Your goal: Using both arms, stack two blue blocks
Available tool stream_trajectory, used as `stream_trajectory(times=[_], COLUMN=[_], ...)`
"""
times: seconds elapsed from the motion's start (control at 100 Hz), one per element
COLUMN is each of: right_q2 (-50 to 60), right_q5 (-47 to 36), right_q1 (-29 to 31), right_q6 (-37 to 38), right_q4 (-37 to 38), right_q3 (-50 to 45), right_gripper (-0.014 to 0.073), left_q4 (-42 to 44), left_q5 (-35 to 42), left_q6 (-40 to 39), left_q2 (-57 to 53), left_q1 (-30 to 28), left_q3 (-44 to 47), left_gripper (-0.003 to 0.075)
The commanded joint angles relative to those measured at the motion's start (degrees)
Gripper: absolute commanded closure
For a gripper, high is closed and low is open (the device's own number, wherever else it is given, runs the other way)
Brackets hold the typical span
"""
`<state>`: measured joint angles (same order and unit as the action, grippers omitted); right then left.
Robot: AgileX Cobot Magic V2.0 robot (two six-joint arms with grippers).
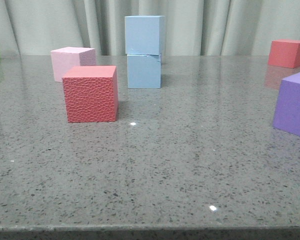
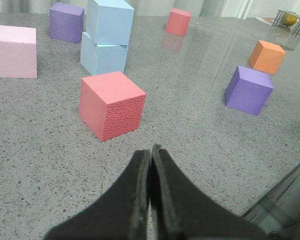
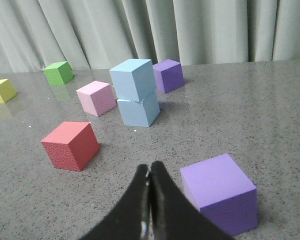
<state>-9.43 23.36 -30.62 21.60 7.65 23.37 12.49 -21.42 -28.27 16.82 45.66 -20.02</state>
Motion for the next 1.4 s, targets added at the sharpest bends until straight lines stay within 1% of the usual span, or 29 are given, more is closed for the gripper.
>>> stream_trajectory(times=[0.0,0.58,0.68,0.77,0.84,0.9,0.97,1.01,1.09,1.23,1.39], right_q2=[-0.5,-0.5,-0.5,-0.5,-0.5,-0.5,-0.5,-0.5,-0.5,-0.5,-0.5], right_q5=[-4.9,-4.9,-4.9,-4.9,-4.9,-4.9,-4.9,-4.9,-4.9,-4.9,-4.9], right_q1=[0.0,0.0,0.0,0.0,0.0,0.0,0.0,0.0,0.0,0.0,0.0], right_q6=[-0.4,-0.4,-0.4,-0.4,-0.4,-0.4,-0.4,-0.4,-0.4,-0.4,-0.4], right_q4=[0.9,0.9,0.9,0.9,0.9,0.9,0.9,0.9,0.9,0.9,0.9], right_q3=[1.4,1.4,1.4,1.4,1.4,1.4,1.4,1.4,1.4,1.4,1.4], right_gripper=[0.0661,0.0661,0.0661,0.0661,0.0661,0.0661,0.0661,0.0661,0.0661,0.0661,0.0661], left_q4=[-0.3,0.4,2.7,2.8,2.3,-0.5,-3.8,-4.1,-4.1,-6.6,-6.8], left_q5=[4.6,4.9,8.1,11.8,15.0,16.7,17.7,18.5,20.3,20.3,20.2], left_q6=[-0.4,-0.4,-0.4,0.4,5.2,10.7,14.9,16.8,18.1,18.1,18.1], left_q2=[0.4,0.4,-0.2,-0.9,-1.0,-1.3,-2.1,-2.5,-3.9,-7.9,-12.0], left_q1=[0.4,0.2,-0.6,-2.0,-4.3,-7.4,-10.4,-12.4,-16.3,-23.0,-29.5], left_q3=[-1.5,-0.9,0.1,1.5,2.7,3.4,3.6,3.8,4.4,7.0,10.9], left_gripper=[0.0739,0.0739,0.0739,0.0739,0.0739,0.0739,0.0739,0.0739,0.0739,0.0739,0.0739])
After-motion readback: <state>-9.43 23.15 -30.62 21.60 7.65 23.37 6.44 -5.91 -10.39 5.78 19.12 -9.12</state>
